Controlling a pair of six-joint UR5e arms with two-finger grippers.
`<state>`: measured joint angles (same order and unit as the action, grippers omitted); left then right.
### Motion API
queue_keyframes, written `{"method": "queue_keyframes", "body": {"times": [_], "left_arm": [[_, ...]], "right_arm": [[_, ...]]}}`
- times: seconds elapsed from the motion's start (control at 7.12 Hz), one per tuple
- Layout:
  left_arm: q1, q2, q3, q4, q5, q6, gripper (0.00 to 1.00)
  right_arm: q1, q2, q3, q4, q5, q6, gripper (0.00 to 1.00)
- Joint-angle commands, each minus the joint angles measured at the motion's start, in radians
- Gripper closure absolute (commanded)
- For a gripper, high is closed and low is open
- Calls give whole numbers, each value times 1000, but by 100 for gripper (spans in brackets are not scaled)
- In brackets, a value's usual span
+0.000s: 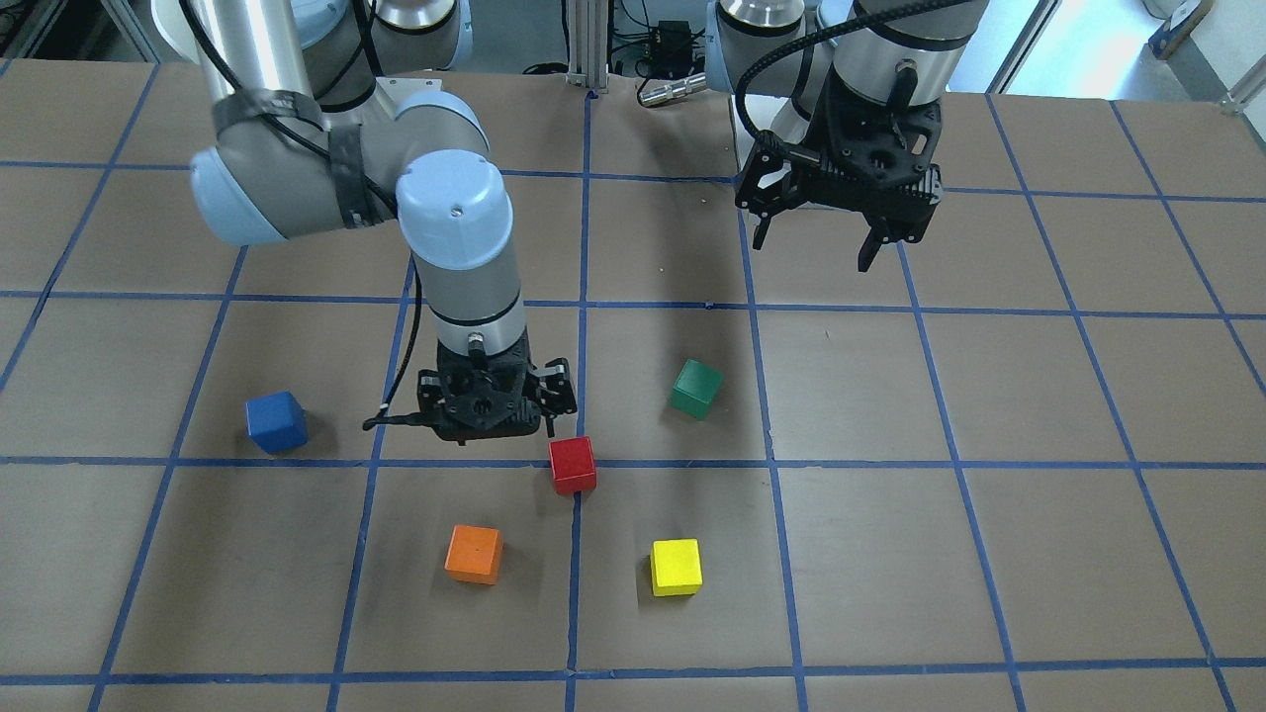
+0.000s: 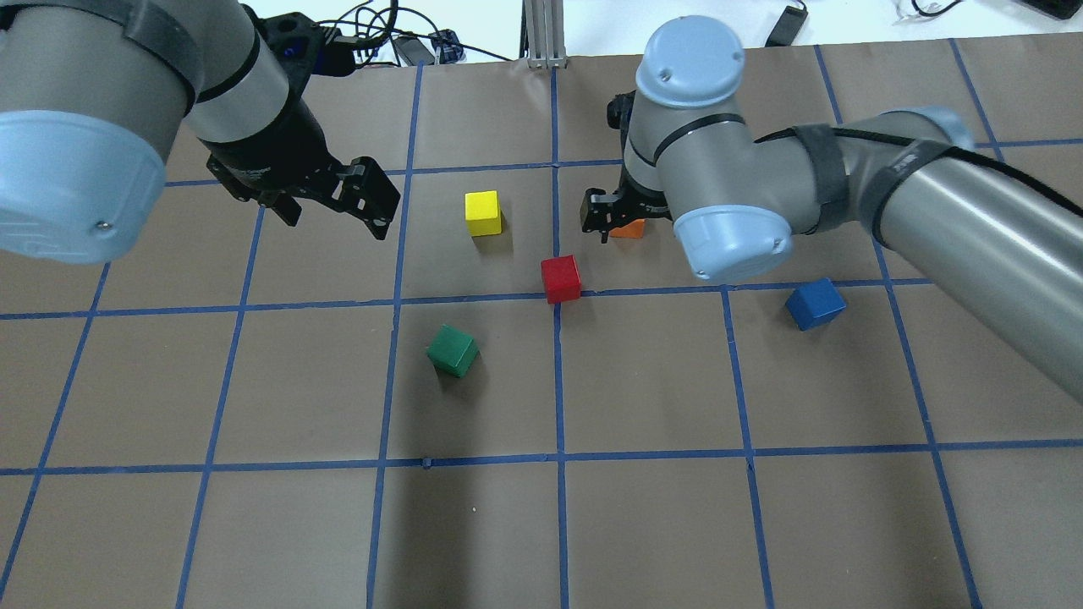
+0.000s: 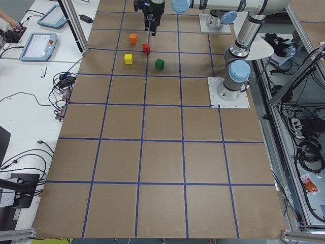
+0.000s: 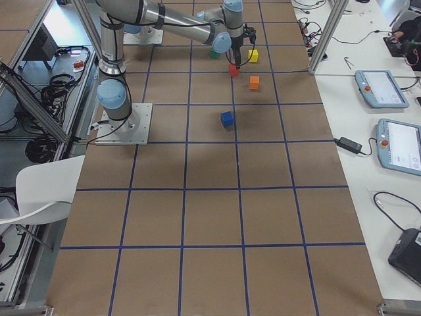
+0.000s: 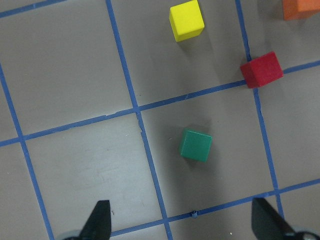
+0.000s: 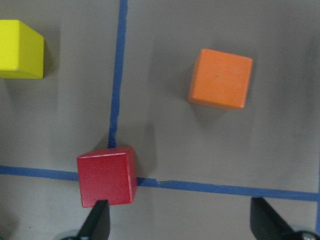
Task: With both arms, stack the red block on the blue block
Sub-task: 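Withdraw the left gripper while the right gripper reaches down and grasps the red cube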
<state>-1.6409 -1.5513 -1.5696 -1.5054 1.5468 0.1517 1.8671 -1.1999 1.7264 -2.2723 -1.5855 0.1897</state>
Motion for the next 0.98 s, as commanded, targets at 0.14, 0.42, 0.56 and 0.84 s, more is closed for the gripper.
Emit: {"method": "queue_keyframes", "body": {"times": [0.14,0.42,0.56,0.84], "left_arm": [[9,3,83,-76,9,11,0],[10,-9,94,-114,8,0,0],[15,-24,124,-189,15,-9,0],[15,-42,135,-185,16,-9,0]], "right_arm": [[43,101,-51,-41,10,14,0],[44,134,-60,-39,31,11,0],[44,147,-62,-41,65,11,0],[44,166,-61,-41,71,11,0]]}}
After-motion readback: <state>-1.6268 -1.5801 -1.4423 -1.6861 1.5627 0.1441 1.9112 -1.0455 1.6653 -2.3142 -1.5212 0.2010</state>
